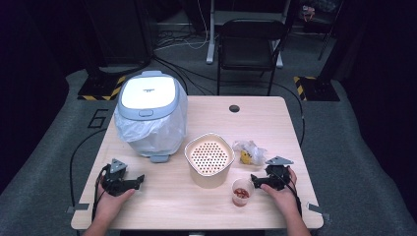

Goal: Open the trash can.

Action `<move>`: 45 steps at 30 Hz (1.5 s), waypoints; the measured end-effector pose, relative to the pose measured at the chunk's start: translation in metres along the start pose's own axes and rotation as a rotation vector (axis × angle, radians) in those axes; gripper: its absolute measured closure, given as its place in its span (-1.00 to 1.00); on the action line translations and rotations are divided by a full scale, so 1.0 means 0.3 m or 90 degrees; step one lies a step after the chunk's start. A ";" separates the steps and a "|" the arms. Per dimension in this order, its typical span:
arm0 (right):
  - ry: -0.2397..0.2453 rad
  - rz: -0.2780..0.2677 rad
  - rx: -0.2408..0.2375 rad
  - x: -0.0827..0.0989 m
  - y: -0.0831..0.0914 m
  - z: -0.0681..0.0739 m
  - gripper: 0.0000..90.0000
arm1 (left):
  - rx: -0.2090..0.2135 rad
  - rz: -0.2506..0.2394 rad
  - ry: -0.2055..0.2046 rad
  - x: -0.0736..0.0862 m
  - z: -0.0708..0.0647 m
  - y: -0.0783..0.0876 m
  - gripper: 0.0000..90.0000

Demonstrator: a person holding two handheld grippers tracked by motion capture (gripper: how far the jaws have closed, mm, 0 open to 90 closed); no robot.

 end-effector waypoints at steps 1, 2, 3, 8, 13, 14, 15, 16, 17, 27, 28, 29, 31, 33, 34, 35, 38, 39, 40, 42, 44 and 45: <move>0.000 0.000 0.000 0.000 0.000 0.000 -1.00 | -0.003 0.002 -0.001 0.000 0.000 0.002 -0.67; 0.000 0.000 0.000 0.000 0.000 0.000 -1.00 | -0.001 0.000 0.004 0.001 -0.002 0.005 -0.62; 0.000 0.000 0.000 0.000 0.000 0.000 -1.00 | -0.001 -0.009 0.002 0.001 -0.001 0.008 -0.53; 0.000 0.000 0.000 0.000 0.000 0.000 -1.00 | -0.018 -0.018 0.028 -0.001 -0.001 0.013 -0.15; -0.002 0.003 0.002 0.002 0.003 0.002 -1.00 | -0.015 -0.036 0.039 -0.038 -0.044 0.068 0.32; 0.000 0.003 0.002 0.002 0.003 0.001 -1.00 | -0.021 -0.055 0.034 -0.052 -0.054 0.077 0.36; -0.002 0.003 0.002 0.002 0.003 0.002 -1.00 | -0.024 -0.051 0.030 -0.065 -0.065 0.089 0.43; -0.002 0.003 0.003 0.002 0.002 0.002 -1.00 | -0.032 -0.053 0.025 -0.078 -0.072 0.092 0.51; -0.002 0.003 0.002 0.002 0.003 0.002 -1.00 | -0.035 -0.055 0.031 -0.087 -0.078 0.093 0.59; -0.003 0.004 0.003 0.001 0.002 0.002 -1.00 | 0.004 -0.076 0.121 -0.128 -0.118 0.037 1.00; -0.003 0.003 0.003 0.001 0.002 0.002 -1.00 | -0.001 -0.077 0.113 -0.131 -0.121 0.037 1.00; -0.003 0.003 0.003 0.001 0.002 0.002 -1.00 | -0.010 -0.078 0.105 -0.138 -0.126 0.035 1.00; -0.003 0.002 0.005 0.001 0.001 0.001 -1.00 | -0.025 -0.074 0.105 -0.150 -0.134 0.030 1.00; -0.001 0.002 0.005 -0.002 -0.002 -0.001 -1.00 | -0.033 -0.083 0.111 -0.159 -0.141 0.026 1.00; 0.001 0.004 0.005 -0.002 -0.002 -0.002 -1.00 | -0.037 -0.087 0.118 -0.164 -0.145 0.022 1.00; 0.004 0.005 0.004 -0.002 -0.002 -0.003 -1.00 | -0.037 -0.086 0.116 -0.170 -0.148 0.023 1.00; 0.003 0.005 0.005 -0.002 -0.002 -0.003 -1.00 | -0.043 -0.083 0.109 -0.182 -0.163 0.014 1.00; 0.006 0.004 0.006 -0.002 -0.002 -0.004 -1.00 | -0.048 -0.087 0.107 -0.186 -0.167 0.009 1.00; 0.001 0.002 0.006 -0.003 -0.002 -0.002 -1.00 | -0.047 -0.086 0.106 -0.189 -0.168 0.004 1.00; 0.006 0.004 0.006 -0.002 -0.002 -0.004 -1.00 | -0.052 -0.083 0.098 -0.197 -0.171 -0.009 1.00; 0.006 0.003 0.005 -0.002 -0.002 -0.004 -1.00 | -0.056 -0.089 0.095 -0.199 -0.172 -0.020 1.00; 0.004 0.003 0.006 -0.002 -0.002 -0.003 -1.00 | -0.054 -0.083 0.092 -0.199 -0.174 -0.024 1.00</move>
Point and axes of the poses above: each handheld gripper's, and its own axes: y roughly backward along the jaws, x roughly out of its underside, z roughly to its left, the point moved 3 cm from there along -y, roughly forward along the jaws, and after that the axes turned 1 degree about -z, right-handed, at the moved point
